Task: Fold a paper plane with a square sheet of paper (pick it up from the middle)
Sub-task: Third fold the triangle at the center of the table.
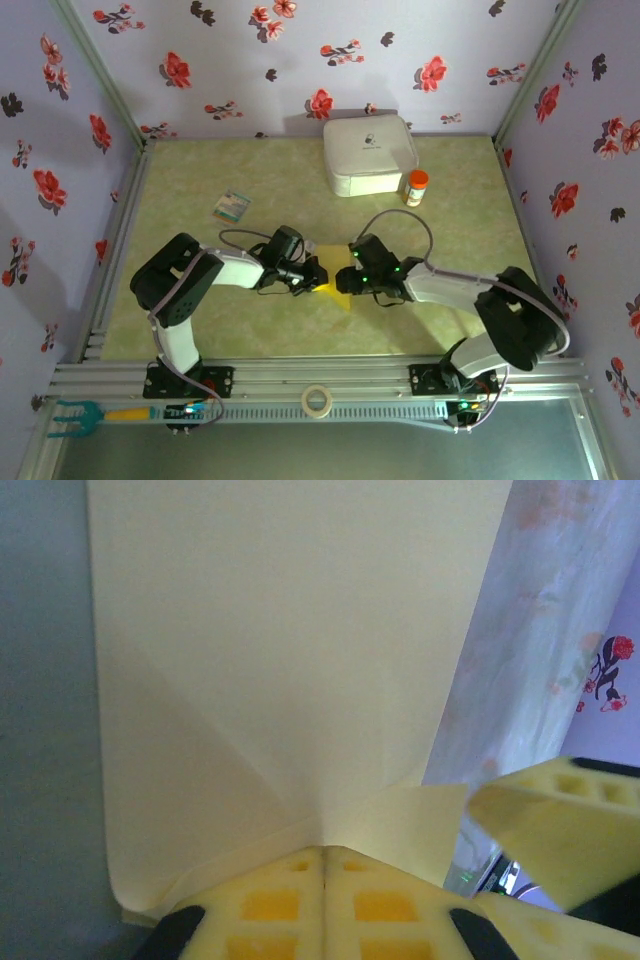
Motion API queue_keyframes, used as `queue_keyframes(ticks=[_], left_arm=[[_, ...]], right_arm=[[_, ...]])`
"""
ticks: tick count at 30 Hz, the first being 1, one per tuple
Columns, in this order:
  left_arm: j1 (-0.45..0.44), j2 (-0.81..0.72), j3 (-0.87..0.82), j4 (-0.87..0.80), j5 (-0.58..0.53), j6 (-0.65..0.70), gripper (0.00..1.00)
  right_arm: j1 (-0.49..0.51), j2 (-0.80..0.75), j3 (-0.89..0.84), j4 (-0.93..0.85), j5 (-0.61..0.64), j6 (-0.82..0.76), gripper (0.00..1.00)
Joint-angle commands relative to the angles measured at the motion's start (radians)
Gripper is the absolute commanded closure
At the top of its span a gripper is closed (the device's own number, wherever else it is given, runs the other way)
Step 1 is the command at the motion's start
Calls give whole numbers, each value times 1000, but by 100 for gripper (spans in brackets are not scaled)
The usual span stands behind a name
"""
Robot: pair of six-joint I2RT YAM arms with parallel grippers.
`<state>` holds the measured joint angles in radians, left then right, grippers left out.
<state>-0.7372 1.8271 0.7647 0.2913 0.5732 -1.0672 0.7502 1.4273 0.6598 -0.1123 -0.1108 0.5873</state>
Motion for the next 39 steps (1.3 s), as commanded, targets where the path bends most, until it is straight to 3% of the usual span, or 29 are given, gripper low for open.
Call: queue_keyframes(ticks=[1, 4, 7, 9, 12, 25, 39], left_arm=[[-6, 27, 9, -58, -25, 21, 100], [-6, 26, 8, -61, -27, 22, 100], [-6, 25, 9, -63, -30, 24, 100], [-6, 27, 15, -70, -30, 27, 100], [-5, 28, 16, -70, -31, 27, 100], [-6, 26, 16, -75, -31, 30, 100], [-5, 29, 24, -86, -31, 34, 100]], right_arm=[[-20, -85, 12, -43, -8, 82, 52], [-19, -103, -10, 26, -132, 154, 62], [-4, -61, -13, 96, -246, 224, 81], [33, -28, -5, 98, -247, 230, 92], [64, 15, 20, 75, -236, 227, 100], [95, 148, 85, 44, -201, 223, 100], [91, 161, 72, -18, -148, 205, 100]])
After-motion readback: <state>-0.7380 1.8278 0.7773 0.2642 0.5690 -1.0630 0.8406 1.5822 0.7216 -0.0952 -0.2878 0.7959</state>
